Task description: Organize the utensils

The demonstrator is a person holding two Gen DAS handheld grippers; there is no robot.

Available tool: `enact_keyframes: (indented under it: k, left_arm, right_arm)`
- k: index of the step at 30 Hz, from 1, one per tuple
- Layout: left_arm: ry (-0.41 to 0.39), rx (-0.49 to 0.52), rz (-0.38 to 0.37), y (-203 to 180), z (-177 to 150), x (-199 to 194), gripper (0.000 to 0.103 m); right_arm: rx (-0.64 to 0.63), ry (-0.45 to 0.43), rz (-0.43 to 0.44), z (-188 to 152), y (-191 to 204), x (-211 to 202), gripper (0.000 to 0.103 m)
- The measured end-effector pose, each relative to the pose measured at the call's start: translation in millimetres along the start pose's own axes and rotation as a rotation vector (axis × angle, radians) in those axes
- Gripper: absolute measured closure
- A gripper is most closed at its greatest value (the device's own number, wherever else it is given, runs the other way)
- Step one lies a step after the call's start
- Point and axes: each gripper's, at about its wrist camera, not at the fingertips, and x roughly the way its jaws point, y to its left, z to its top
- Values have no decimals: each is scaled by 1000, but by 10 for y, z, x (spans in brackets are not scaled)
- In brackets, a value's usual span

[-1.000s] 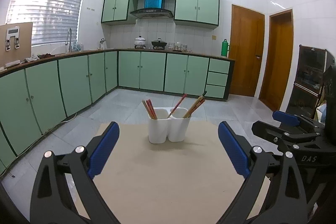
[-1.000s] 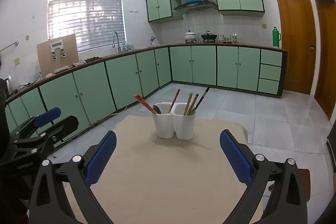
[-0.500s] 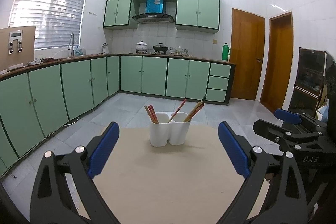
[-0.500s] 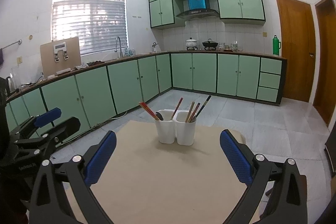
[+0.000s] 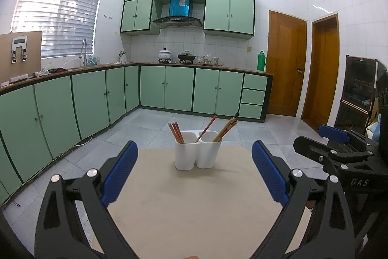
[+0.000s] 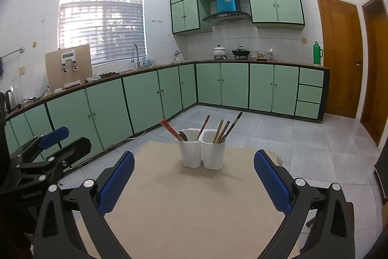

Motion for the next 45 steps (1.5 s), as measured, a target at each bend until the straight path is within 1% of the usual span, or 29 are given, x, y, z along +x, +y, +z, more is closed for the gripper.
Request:
enact_keyframes:
  k: [45]
  left_arm:
    - [1, 4, 3, -4, 20, -41, 11]
  right_arm:
    - [1, -2, -9, 51, -51, 26, 6]
